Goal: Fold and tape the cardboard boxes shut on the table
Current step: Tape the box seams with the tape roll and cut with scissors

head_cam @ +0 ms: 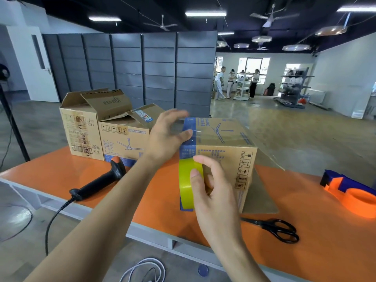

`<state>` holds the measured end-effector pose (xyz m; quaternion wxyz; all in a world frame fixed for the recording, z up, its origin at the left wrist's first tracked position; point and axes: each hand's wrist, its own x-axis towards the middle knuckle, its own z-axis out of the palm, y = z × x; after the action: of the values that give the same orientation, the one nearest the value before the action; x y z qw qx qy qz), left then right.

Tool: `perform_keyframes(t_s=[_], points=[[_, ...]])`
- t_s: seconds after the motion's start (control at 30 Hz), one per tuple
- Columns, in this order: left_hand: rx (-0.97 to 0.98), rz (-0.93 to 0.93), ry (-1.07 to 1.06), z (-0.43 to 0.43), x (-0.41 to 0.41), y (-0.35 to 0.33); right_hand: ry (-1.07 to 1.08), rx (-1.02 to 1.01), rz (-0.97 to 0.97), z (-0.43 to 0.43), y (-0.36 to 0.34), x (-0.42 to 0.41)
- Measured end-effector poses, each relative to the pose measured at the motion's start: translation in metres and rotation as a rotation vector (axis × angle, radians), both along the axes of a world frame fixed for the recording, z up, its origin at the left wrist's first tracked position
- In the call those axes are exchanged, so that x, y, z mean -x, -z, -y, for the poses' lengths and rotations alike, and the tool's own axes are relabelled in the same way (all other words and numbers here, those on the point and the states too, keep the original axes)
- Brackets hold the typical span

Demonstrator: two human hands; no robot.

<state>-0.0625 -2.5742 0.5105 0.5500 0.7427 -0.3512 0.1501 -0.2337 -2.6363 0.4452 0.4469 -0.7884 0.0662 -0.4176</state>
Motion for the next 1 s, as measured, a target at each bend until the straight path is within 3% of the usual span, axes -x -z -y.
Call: perform_keyframes(t_s=[0.07,0.2,0.47,0.87,1.0], points=[[0.034,0.137,0.035,0.006,0.008,0.009,0.012,0.003,0.001,0.002,0.0,0.0],[0.11,0.082,0.137,0.004,0.007,0.023,0.022,0.014,-0.004,0.003,0.001,0.003],[-0.083,0.271,0.164,-0.012,0.005,0.015,0.016,0.026,-0.017,-0.001,0.004,0.006],[-0.383,0.027,0.168,-0.013,-0.002,0.012,0.018,0.017,-0.025,0.005,0.001,0.004],[-0.214,0.059,0.165,-0.014,0.004,0.023,0.015,0.017,0.002,0.005,0.003,0.003]])
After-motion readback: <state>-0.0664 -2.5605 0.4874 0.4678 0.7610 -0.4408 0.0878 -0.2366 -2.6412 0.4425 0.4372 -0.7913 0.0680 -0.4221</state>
